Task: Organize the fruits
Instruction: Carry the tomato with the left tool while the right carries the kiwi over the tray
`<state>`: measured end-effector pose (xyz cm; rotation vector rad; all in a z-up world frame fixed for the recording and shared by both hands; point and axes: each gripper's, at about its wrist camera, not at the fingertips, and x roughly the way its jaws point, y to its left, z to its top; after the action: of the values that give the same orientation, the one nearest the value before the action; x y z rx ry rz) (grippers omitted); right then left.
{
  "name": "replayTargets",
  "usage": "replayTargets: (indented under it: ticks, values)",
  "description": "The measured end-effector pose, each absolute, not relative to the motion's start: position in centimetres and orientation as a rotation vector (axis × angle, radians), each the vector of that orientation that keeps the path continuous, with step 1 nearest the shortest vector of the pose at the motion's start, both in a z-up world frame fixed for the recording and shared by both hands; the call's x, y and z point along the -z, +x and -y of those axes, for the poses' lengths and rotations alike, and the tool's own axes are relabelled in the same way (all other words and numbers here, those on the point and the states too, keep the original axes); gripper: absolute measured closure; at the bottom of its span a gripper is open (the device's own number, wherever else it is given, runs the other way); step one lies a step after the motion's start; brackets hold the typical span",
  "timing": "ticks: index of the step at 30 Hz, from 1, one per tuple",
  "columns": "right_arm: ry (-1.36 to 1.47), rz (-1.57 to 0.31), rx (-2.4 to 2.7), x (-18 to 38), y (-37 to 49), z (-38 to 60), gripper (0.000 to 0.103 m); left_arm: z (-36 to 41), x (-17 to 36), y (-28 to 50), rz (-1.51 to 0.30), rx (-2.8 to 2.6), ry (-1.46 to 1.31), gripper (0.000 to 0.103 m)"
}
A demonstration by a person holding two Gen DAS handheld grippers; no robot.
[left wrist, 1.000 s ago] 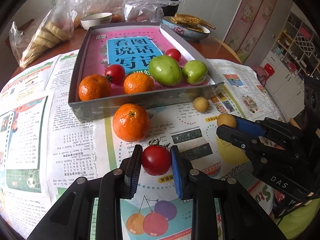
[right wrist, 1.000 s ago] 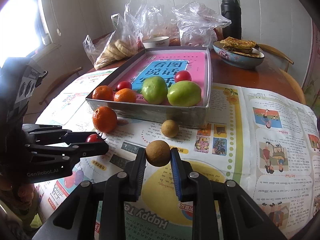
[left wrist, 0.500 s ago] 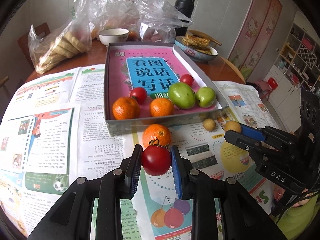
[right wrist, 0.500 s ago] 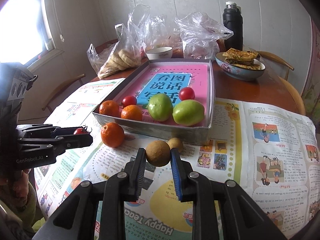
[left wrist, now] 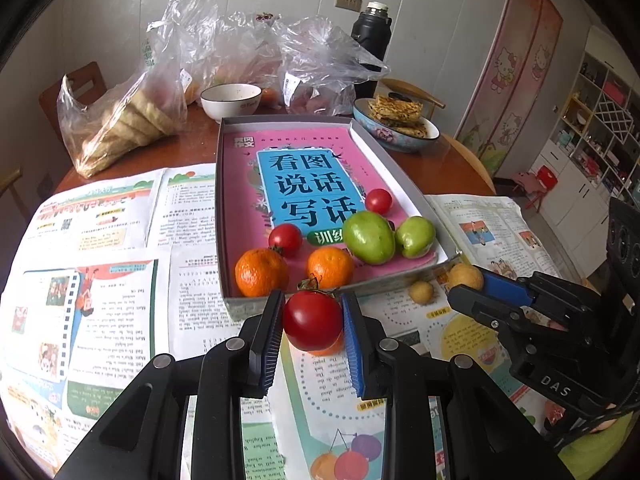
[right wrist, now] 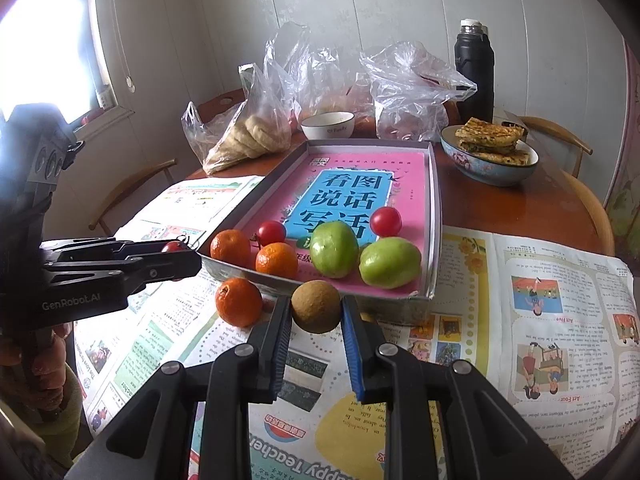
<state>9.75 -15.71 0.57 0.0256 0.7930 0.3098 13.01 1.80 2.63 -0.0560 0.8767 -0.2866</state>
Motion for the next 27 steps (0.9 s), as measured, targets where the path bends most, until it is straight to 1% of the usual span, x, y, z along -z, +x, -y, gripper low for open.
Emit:
replayTargets:
  ticks: [22, 27]
  values:
    - [0.043, -0.699, -0.229, -6.2, 6.9, 17.2, 0.077, -0.7, -1.8, 18.0, -0.914, 0.305, -0.022, 0.074]
    - [0.041, -0.705, -0.231, -6.2, 7.9, 16.7, 0.077, -0.8, -1.5, 19.0, -0.925, 0.3, -0.024, 0.074]
